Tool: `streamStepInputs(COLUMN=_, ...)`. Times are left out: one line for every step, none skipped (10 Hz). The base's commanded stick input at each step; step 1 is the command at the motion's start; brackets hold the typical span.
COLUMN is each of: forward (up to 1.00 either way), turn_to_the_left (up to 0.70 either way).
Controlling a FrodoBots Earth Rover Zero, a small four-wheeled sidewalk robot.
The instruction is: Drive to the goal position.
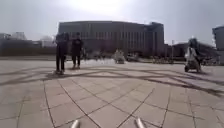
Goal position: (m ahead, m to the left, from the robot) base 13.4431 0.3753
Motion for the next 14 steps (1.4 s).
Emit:
streamStepInputs(forward=0.85, turn_to_the_left=0.01)
streamStepInputs(forward=0.85, turn_to_the_left=0.01)
streamStepInputs(forward=0.85, turn_to_the_left=0.01)
streamStepInputs(forward=0.85, turn_to_the_left=0.01)
streamStepInputs(forward=0.85, turn_to_the_left=0.01)
streamStepInputs(forward=0.85, turn_to_the_left=0.01)
streamStepInputs(forward=0.85, turn_to_the_left=0.01)
streamStepInputs(forward=0.85, turn_to_the_left=0.01)
streamStepInputs(forward=0.85, turn_to_the_left=0.01)
streamStepInputs(forward=0.85, turn_to_the_left=0.01)
streamStepInputs(forward=0.85, turn_to_the_left=0.01)
streamStepInputs(forward=0.85, turn_to_the_left=0.01)
streamStepInputs(forward=0.85, turn_to_the_left=0.01)
streamStepInputs(forward=0.85, turn_to_the_left=0.01)
